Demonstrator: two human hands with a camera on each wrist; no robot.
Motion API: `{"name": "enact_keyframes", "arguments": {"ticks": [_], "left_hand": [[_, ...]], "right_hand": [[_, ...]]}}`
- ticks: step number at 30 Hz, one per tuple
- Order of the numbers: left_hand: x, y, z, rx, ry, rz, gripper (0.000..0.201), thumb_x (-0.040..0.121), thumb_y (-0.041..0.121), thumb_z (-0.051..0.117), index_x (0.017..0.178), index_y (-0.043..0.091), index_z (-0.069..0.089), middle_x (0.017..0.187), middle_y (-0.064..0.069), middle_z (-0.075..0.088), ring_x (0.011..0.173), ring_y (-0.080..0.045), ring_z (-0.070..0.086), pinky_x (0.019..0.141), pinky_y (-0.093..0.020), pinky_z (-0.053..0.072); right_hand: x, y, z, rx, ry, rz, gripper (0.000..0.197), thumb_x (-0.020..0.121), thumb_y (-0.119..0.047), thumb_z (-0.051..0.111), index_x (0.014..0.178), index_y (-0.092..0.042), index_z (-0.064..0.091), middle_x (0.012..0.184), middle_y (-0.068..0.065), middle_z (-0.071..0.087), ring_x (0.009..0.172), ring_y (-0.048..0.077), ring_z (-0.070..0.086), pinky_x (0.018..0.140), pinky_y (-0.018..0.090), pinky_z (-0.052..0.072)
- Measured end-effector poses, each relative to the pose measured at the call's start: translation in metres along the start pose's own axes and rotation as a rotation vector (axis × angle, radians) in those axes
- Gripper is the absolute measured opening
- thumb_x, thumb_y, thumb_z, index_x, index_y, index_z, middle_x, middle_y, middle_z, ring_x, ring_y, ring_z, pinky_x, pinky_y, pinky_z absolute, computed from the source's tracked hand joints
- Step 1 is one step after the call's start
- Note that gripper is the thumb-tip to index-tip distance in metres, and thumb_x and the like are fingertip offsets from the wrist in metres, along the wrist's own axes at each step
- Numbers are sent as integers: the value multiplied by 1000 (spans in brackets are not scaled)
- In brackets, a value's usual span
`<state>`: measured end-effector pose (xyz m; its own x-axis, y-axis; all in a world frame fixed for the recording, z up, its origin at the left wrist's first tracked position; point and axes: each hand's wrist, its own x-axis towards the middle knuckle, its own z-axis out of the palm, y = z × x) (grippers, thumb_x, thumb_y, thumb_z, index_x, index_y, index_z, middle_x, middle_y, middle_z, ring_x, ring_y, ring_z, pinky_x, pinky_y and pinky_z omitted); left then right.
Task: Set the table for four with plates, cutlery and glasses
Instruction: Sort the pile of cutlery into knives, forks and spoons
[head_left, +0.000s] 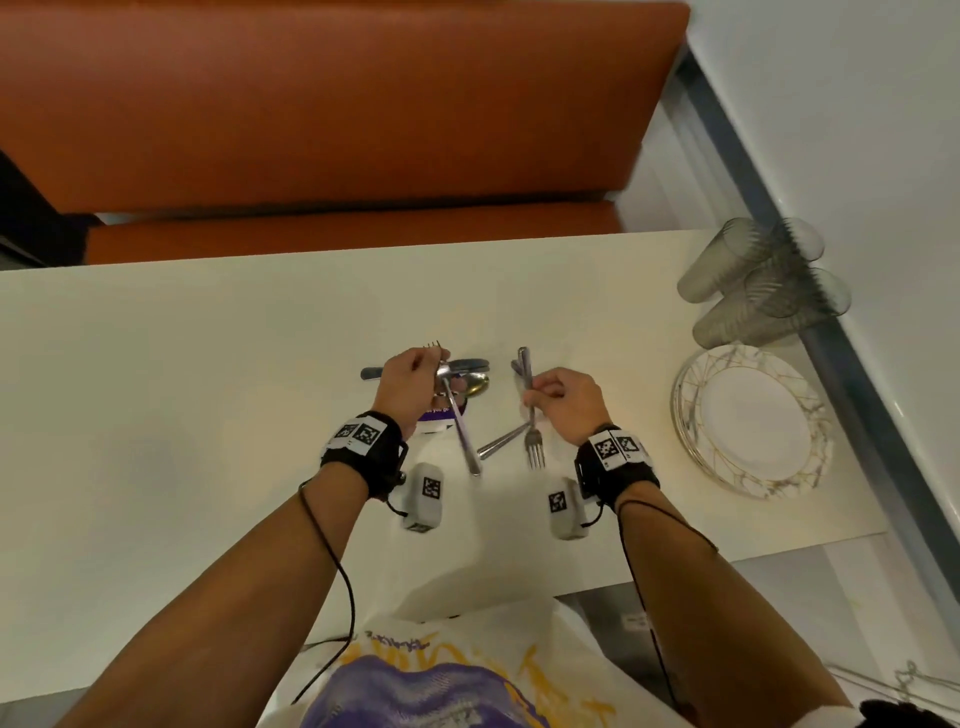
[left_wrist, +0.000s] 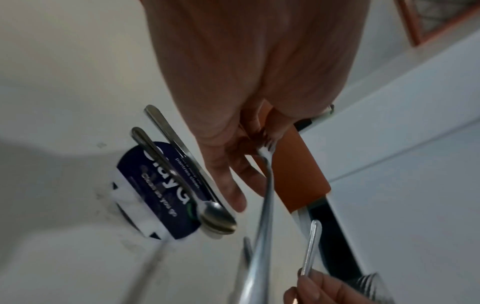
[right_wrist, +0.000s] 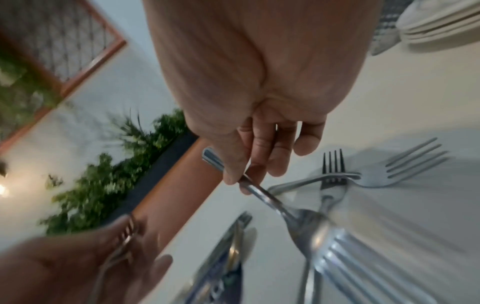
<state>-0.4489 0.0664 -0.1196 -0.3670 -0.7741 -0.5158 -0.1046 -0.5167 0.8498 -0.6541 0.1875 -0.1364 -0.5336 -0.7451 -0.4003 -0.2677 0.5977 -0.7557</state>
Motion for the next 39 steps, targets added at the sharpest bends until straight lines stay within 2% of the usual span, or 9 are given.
{"name": "enact_keyframes", "arguments": {"ticks": [3,7,13,17,21,27,32,36,39], "left_hand": [[-8,9,5,-41,-32,-25,30,110,28,45,108,6,64,79,-7,72,66,-24,71,54,-34,59],[-8,3,7,61,-61,-52,30,111,33,40,106,12,60,72,-4,59,46,-15,47,41,-22,35],[-15,-4,11,-19,-267,-161,21,105,27,56,104,10,68,77,-1,56,53,-11,43,45,-25,24],[-20,-2,15,63,-275,-70,33,98,23,69,123,2,69,93,-9,66,59,-11,47,45,-21,30],[-18,1,9,59,-118,-27,15,101,11,63,110,5,72,74,-4,63,55,-9,48,43,-18,34],[-8,7,-10,-77,-36,-51,24,97,27,71,100,2,72,73,-6,57,60,-14,41,44,-22,29],[-11,16,-6,-358,-78,-128,24,104,28,54,99,8,65,71,-1,54,54,-12,42,41,-22,29],[-13,16,-3,-344,-78,-118,19,102,21,55,108,6,66,74,-1,54,56,-13,46,44,-24,29],[-12,13,2,-324,-42,-138,22,107,21,48,104,6,63,76,-4,59,59,-16,53,51,-28,36]], "right_hand": [[-6,-15,-8,219,20,0,13,85,-13,79,91,-20,69,80,7,78,68,19,67,62,29,51],[-12,-35,-14,396,62,-11,13,92,-11,73,101,-7,66,82,11,78,68,22,71,63,33,53],[-21,-54,-14,729,82,27,13,94,-4,66,104,3,61,93,27,75,69,28,71,62,32,51],[-21,-48,-5,868,8,63,9,95,-3,65,102,0,61,98,26,75,82,35,75,64,31,56],[-25,-39,-2,800,-36,104,10,89,-9,75,97,-3,71,96,20,76,86,32,73,66,31,55],[-31,-38,-2,315,-204,-24,13,83,-12,81,95,-8,79,82,0,74,69,14,63,59,21,48],[-34,-52,17,81,-290,-145,18,82,-11,80,88,-28,77,86,7,79,86,23,75,85,35,58],[-42,-63,30,166,-289,-121,10,87,-8,75,93,-15,76,80,8,77,72,16,66,61,15,47],[-48,-65,41,178,-305,-78,9,85,-7,77,94,-8,77,73,0,74,68,14,67,60,18,48]]}}
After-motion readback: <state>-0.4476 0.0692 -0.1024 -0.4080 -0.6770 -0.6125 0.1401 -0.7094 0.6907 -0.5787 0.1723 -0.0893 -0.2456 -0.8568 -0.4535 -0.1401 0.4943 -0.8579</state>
